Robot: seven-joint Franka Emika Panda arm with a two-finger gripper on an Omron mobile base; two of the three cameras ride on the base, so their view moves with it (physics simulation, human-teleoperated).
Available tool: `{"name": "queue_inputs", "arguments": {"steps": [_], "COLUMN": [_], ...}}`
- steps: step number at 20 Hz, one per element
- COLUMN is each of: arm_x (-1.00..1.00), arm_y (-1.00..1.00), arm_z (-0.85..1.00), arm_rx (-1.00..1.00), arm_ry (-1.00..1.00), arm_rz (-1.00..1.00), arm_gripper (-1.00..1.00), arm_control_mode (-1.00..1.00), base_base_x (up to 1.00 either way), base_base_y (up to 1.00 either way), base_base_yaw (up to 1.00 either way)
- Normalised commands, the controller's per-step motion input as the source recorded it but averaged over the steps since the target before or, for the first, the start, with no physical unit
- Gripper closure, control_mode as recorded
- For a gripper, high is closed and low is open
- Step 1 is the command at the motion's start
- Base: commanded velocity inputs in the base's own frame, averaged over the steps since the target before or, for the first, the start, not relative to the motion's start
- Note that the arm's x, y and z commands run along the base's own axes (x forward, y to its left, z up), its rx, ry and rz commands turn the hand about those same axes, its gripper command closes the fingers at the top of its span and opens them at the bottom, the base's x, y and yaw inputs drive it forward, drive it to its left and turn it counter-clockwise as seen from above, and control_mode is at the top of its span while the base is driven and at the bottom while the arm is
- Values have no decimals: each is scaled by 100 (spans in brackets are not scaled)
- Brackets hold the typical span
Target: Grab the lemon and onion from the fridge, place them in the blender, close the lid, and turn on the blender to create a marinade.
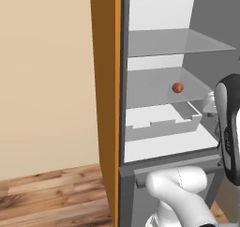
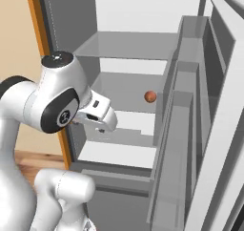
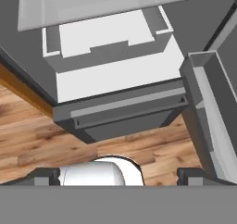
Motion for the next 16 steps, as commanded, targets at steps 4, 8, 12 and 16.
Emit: {"name": "queue_inputs", "arguments": {"steps": [4,8,12,16], "arm_x": [100,100,100,100], "arm_y": [-14,-34,-44,-20], "arm_z": [-21,-24,-29,-30], "arm_rx": [0,0,0,0], "arm_ry": [0,0,0,-2], "arm_rz": [0,0,0,0], "arm_gripper": [-100,-100,-100,-100], "arm_control_mode": [-100,-100,-100,-100], "base_base_x": [0,0,0,0], "base_base_y": [0,0,0,0], "base_base_yaw": [0,0,0,0]}}
